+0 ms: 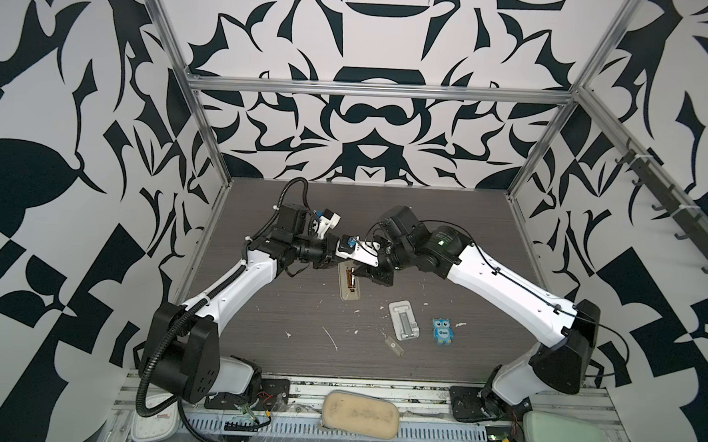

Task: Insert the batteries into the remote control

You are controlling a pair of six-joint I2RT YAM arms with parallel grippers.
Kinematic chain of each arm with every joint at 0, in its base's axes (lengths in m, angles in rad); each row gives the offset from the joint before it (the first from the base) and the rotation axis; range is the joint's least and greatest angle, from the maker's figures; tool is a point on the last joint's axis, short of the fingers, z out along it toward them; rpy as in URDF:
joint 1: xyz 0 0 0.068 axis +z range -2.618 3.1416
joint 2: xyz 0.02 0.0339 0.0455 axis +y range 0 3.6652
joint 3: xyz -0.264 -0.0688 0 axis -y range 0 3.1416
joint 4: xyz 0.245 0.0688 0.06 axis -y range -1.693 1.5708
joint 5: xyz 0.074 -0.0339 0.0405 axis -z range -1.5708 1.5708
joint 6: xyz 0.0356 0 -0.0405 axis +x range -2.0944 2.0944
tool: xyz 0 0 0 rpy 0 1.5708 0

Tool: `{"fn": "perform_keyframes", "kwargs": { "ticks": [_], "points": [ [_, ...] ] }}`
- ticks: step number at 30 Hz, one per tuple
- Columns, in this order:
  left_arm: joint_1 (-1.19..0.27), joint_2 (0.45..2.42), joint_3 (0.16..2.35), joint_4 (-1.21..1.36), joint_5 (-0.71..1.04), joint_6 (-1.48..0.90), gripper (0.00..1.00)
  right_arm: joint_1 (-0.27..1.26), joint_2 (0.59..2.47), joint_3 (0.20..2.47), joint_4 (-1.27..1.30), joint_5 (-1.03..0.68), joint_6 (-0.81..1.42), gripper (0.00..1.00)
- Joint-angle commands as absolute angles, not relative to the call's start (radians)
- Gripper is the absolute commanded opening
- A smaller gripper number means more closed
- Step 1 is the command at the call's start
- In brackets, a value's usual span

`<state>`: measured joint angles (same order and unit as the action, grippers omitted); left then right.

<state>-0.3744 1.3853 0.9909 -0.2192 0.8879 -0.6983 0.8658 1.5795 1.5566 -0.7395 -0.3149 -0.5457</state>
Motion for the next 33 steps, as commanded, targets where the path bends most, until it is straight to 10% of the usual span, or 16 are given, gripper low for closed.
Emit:
{"fn": "perform_keyframes", "kwargs": {
  "ticks": [1,33],
  "points": [
    [-0.378,1.386,1.023,-0.238,0.914,-0.681,0.0,0.875,1.581,1.571,-0.729,-0.323,-0.549,0.29],
    [-0.386,1.382,1.027,-0.224,0.909,-0.675,0.0,0.927,1.6,1.506,-0.745,-0.229,-0.581,0.16]
  ]
}}
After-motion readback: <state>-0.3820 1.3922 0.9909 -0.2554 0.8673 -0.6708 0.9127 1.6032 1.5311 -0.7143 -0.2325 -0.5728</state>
